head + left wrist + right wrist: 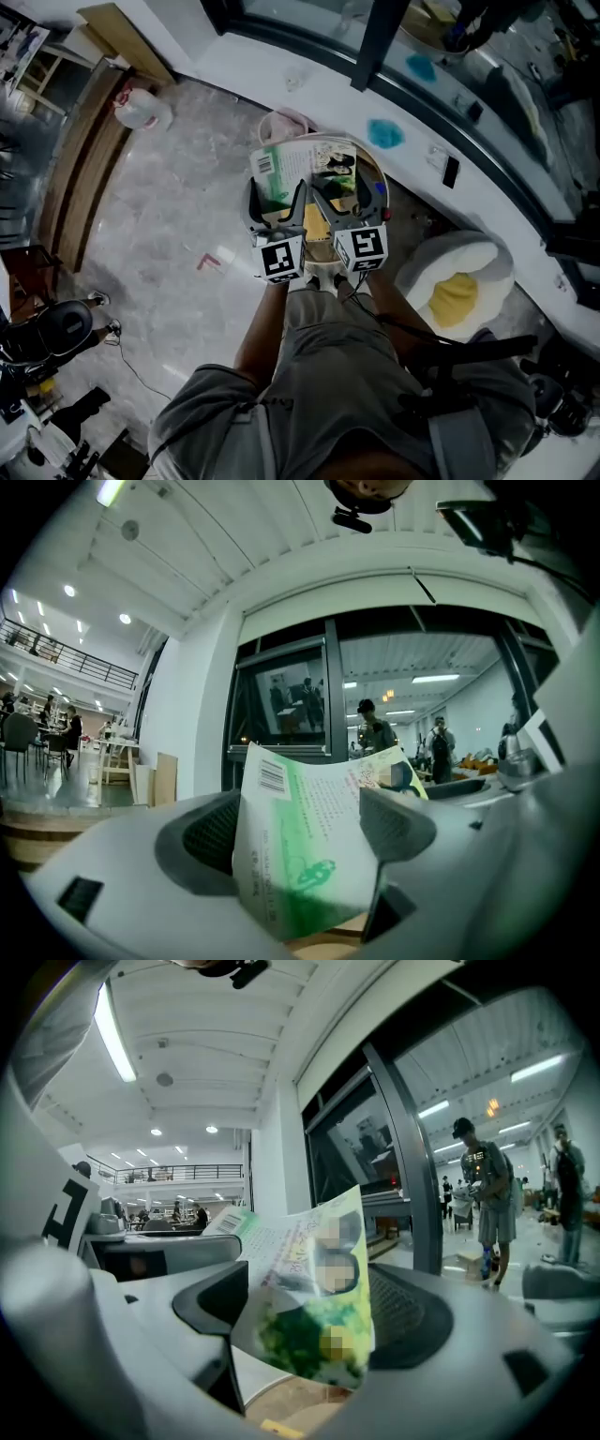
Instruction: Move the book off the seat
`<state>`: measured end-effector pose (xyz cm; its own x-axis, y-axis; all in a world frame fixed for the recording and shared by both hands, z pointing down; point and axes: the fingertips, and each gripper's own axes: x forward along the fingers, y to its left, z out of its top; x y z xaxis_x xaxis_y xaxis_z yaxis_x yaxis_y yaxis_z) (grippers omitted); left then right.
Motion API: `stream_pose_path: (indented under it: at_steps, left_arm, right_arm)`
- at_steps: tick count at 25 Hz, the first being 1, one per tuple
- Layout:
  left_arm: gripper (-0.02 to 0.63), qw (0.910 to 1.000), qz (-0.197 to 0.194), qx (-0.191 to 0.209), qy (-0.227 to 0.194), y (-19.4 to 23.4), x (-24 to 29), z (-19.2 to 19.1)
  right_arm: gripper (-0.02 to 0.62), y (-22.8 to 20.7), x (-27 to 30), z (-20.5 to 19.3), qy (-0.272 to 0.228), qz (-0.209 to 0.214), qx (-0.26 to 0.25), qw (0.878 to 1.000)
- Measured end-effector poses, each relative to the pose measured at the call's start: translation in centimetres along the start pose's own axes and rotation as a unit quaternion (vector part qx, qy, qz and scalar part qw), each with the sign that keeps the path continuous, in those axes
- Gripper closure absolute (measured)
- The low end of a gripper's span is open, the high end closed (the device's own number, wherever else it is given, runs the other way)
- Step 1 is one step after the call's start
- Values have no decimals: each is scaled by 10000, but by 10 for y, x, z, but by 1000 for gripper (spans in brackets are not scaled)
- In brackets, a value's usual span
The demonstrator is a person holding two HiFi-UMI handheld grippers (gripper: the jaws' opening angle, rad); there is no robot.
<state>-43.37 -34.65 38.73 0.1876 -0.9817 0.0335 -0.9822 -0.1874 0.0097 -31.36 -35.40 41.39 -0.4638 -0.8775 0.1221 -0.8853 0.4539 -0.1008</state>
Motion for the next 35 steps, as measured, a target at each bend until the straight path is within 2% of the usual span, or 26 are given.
stream_pose_path:
  at_steps: [7,17,24,27,31,35]
  left_arm:
    - [209,9981,-247,0,559,-5,17,-92]
    - [209,9888,-199,-278,1453,-13,9,-256]
    - [209,9815,-259,-139,1891,-29,10,-359]
    - [209,9775,-179,-235,2086,-29,5,-405]
    - [209,9661,-96,-352,2554,-29,-8,-462]
    - [209,9451,-87,-487,3231,-28,-28,-519]
  right_arm:
    - [207,-20,17,-96,538,-183,307,9979]
    - [207,-31,14,-253,1291,-261,547,9898]
    - [207,-47,16,-360,1702,-286,644,9829]
    - [207,-50,17,-403,1926,-286,548,9793]
    - [207,-45,9,-460,2465,-353,654,9663]
    - [207,-39,-15,-514,3101,-371,870,9460]
